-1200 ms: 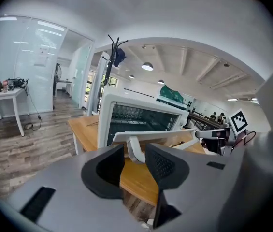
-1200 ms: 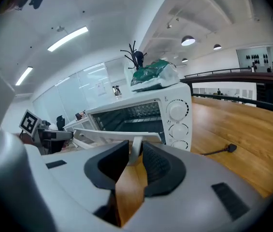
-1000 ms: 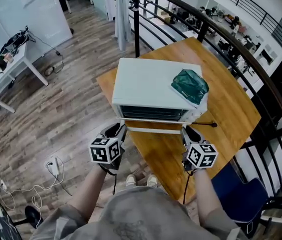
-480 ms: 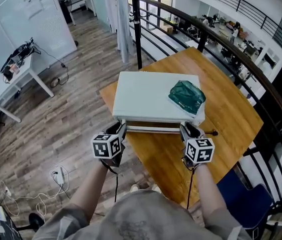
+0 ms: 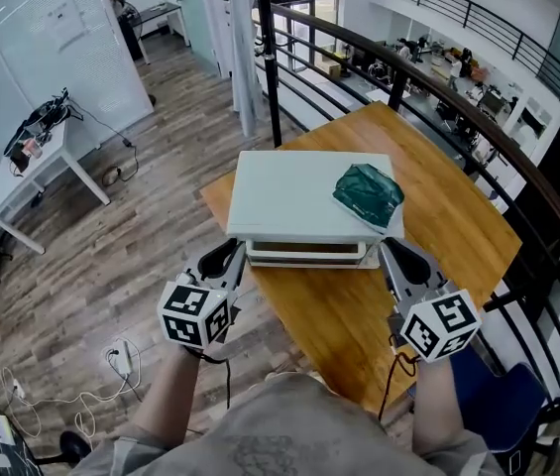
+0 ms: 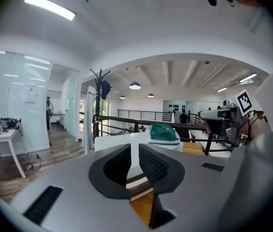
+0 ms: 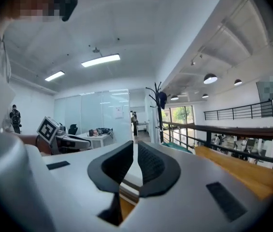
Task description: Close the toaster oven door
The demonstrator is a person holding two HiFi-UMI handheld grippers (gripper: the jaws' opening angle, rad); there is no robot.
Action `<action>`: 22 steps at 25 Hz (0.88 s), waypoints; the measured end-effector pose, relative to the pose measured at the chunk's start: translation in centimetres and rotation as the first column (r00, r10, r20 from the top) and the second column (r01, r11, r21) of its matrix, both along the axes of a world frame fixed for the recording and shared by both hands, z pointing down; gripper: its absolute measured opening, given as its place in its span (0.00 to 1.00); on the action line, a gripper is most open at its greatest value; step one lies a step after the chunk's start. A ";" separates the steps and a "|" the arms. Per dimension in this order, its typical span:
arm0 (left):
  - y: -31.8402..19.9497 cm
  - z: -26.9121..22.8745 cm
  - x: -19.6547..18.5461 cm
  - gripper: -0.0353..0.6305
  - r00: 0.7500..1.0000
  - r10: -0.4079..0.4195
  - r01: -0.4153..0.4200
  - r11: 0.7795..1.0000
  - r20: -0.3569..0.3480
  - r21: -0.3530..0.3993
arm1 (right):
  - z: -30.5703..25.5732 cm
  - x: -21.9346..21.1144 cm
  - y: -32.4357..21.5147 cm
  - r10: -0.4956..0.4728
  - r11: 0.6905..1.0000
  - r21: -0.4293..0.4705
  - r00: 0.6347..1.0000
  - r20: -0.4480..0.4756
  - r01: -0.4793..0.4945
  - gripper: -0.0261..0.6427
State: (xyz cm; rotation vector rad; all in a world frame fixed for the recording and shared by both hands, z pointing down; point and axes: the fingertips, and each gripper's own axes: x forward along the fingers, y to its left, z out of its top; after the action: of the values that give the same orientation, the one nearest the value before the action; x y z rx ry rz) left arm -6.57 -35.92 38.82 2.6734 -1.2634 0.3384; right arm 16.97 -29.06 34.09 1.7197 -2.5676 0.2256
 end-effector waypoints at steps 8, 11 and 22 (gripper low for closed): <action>4.3 -11.5 1.0 0.14 0.995 0.100 -0.092 0.959 -0.017 0.268 | -10.3 -2.6 5.2 -0.031 0.972 0.230 0.999 -0.029 0.037 0.11; 6.1 -14.5 0.9 0.14 0.992 0.121 -0.105 0.934 -0.025 0.341 | -12.3 -3.5 7.0 -0.033 0.961 0.274 0.998 -0.054 0.047 0.11; 9.4 -13.6 0.4 0.14 0.993 0.115 -0.103 0.941 -0.017 0.321 | -11.0 -5.2 9.7 -0.049 0.970 0.234 0.997 -0.067 0.064 0.11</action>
State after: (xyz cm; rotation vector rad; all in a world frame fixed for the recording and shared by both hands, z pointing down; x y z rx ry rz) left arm -6.22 -26.52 25.22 3.0135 -1.2572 0.1046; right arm 11.75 -19.32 23.11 1.6891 -2.6867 -0.1391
